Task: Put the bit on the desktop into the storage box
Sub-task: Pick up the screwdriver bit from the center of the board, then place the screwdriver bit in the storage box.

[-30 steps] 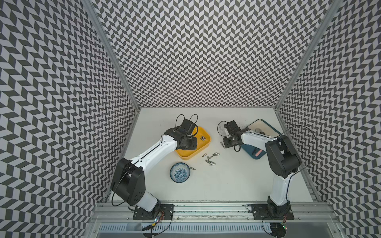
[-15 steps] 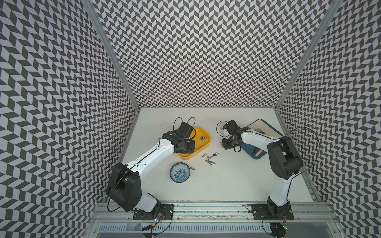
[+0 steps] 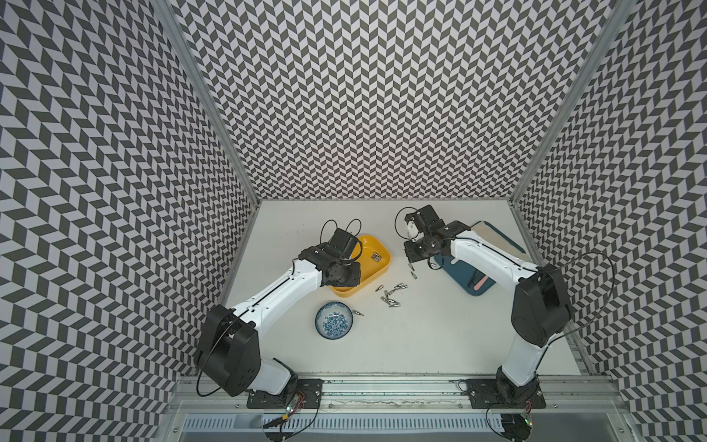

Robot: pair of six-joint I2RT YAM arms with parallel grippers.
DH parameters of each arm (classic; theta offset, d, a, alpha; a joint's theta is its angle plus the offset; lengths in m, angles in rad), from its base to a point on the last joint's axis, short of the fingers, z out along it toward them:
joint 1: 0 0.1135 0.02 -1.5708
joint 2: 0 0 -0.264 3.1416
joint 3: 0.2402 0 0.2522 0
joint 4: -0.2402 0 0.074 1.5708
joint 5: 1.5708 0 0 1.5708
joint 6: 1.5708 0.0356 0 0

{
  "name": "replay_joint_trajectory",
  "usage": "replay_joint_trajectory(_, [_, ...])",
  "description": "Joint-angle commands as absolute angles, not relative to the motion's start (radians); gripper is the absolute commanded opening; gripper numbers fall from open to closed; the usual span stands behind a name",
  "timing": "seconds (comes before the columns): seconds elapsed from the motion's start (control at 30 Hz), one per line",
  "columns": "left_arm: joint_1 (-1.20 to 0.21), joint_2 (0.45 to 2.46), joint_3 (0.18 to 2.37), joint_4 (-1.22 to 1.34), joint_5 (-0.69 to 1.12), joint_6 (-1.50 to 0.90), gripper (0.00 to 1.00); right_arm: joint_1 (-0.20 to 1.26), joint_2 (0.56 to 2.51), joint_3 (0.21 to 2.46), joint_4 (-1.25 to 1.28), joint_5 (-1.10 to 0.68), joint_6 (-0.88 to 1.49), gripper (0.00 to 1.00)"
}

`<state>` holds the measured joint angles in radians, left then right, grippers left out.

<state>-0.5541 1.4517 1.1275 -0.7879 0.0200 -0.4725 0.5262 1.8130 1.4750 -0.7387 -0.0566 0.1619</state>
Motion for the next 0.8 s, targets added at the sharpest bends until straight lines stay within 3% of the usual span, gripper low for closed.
replay_joint_trajectory(0.0, [-0.555,1.439,1.121,-0.790,0.011,-0.472,0.32,0.528,1.830,1.456,-0.736,-0.034,0.159,0.00])
replay_joint_trajectory(0.1, [-0.557,1.442,1.121,-0.783,0.017,-0.473,0.32,0.531,1.846,1.436,-0.733,-0.036,0.150,0.08])
replay_joint_trajectory(0.2, [-0.557,1.441,1.123,-0.781,0.021,-0.475,0.29,0.536,1.848,1.398,-0.707,-0.020,0.155,0.00])
replay_joint_trajectory(0.3, [-0.557,1.439,1.118,-0.786,0.018,-0.476,0.29,0.545,1.815,1.397,-0.686,-0.035,0.164,0.00])
replay_joint_trajectory(0.47, [-0.572,1.403,1.054,-0.767,0.027,-0.501,0.29,0.587,1.855,1.573,-0.730,-0.087,0.186,0.00])
replay_joint_trajectory(0.77, [-0.668,1.277,0.939,-0.761,0.000,-0.602,0.30,0.684,2.136,1.926,-0.807,-0.159,0.189,0.00])
